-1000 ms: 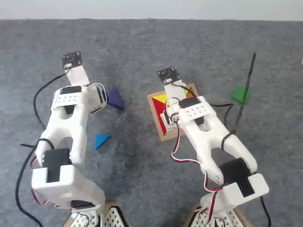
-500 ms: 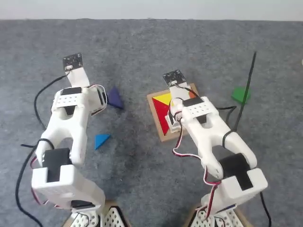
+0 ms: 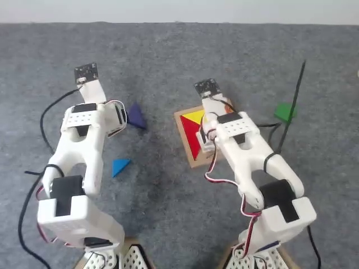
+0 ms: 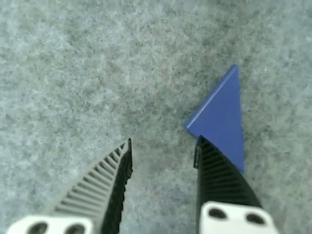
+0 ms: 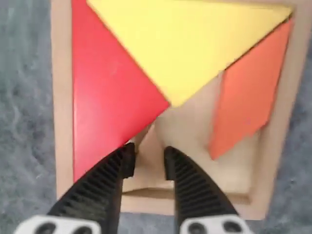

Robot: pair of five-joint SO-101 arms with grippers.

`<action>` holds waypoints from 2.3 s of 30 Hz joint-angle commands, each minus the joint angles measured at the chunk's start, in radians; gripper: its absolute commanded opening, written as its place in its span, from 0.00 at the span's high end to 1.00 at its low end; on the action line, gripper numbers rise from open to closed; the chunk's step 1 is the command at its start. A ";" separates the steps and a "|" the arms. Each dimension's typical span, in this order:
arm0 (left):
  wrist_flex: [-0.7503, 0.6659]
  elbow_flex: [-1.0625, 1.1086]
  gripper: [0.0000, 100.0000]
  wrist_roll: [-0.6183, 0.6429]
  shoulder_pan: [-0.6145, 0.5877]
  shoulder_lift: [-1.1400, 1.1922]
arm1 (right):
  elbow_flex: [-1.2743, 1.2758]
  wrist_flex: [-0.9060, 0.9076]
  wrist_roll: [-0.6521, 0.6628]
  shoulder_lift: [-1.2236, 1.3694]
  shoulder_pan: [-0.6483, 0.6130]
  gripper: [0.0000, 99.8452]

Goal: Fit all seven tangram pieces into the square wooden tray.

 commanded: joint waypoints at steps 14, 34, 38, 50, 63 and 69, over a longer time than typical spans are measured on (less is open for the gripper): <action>-0.018 -0.015 0.79 -0.008 0.002 -0.037 | -0.192 0.243 0.031 -0.018 0.007 0.86; -0.018 -0.010 0.79 -0.008 -0.002 -0.037 | -0.150 0.168 -0.038 0.127 -0.038 0.82; -0.018 -0.010 0.79 -0.008 -0.005 -0.037 | -0.232 0.252 -0.038 0.193 -0.042 0.82; -0.018 -0.013 0.79 -0.008 -0.005 -0.037 | -0.261 0.363 0.005 0.232 -0.076 0.87; -0.015 -0.012 0.79 -0.008 -0.006 -0.038 | -0.322 0.335 0.054 0.249 0.096 0.84; -0.015 -0.015 0.79 -0.008 -0.006 -0.038 | -0.414 0.334 0.087 0.291 0.068 0.84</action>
